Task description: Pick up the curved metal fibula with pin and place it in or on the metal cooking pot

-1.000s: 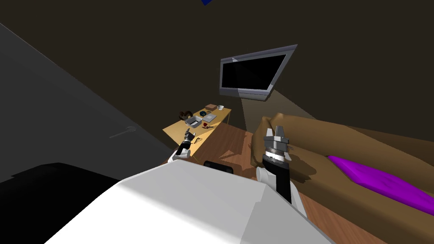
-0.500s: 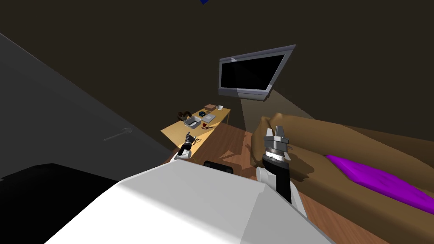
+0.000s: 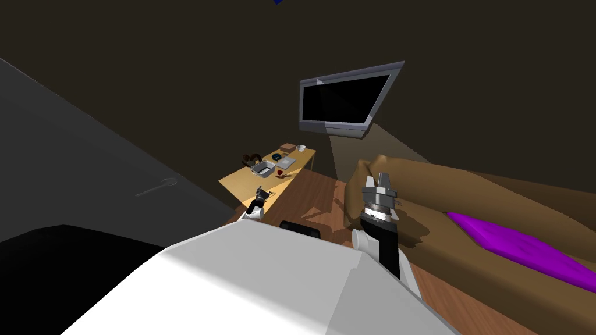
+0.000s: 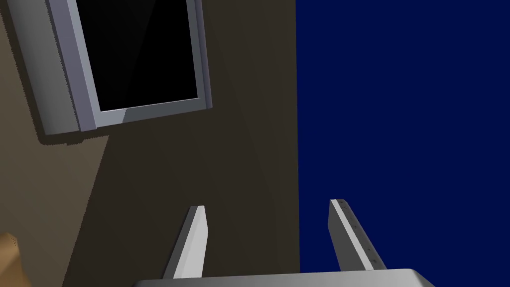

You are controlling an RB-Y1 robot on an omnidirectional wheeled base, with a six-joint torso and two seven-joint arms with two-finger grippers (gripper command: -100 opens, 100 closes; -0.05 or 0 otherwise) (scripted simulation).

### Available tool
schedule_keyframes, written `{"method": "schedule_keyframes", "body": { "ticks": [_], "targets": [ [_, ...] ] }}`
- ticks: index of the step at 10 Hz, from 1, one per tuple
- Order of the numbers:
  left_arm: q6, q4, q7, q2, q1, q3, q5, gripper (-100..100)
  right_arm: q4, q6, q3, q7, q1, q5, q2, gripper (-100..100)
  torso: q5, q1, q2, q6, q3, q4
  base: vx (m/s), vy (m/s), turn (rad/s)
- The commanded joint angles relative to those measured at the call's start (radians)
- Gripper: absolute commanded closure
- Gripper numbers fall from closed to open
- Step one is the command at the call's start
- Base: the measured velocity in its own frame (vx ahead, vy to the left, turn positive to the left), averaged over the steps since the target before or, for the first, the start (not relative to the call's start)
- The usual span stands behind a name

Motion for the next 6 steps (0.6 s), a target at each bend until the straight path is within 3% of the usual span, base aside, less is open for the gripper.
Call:
{"method": "schedule_keyframes", "body": {
  "ticks": [1, 6],
  "targets": [
    [0.003, 0.029, 0.011, -0.004, -0.005, 0.002, 0.006, -100, 0.000, 0.000, 0.000, 0.000, 0.000, 0.000, 0.000, 0, 0.000, 0.000, 0.000, 0.000, 0.000, 0.000, 0.026, 0.009, -0.009],
    [0.042, 0.166, 0.066, -0.059, -0.040, 0.034, 0.039, -100, 0.000, 0.000, 0.000, 0.000, 0.000, 0.000, 0.000, 0, 0.000, 0.002, 0.000, 0.000, 0.000, 0.000, 0.032, 0.029, -0.012]
  ]
}}
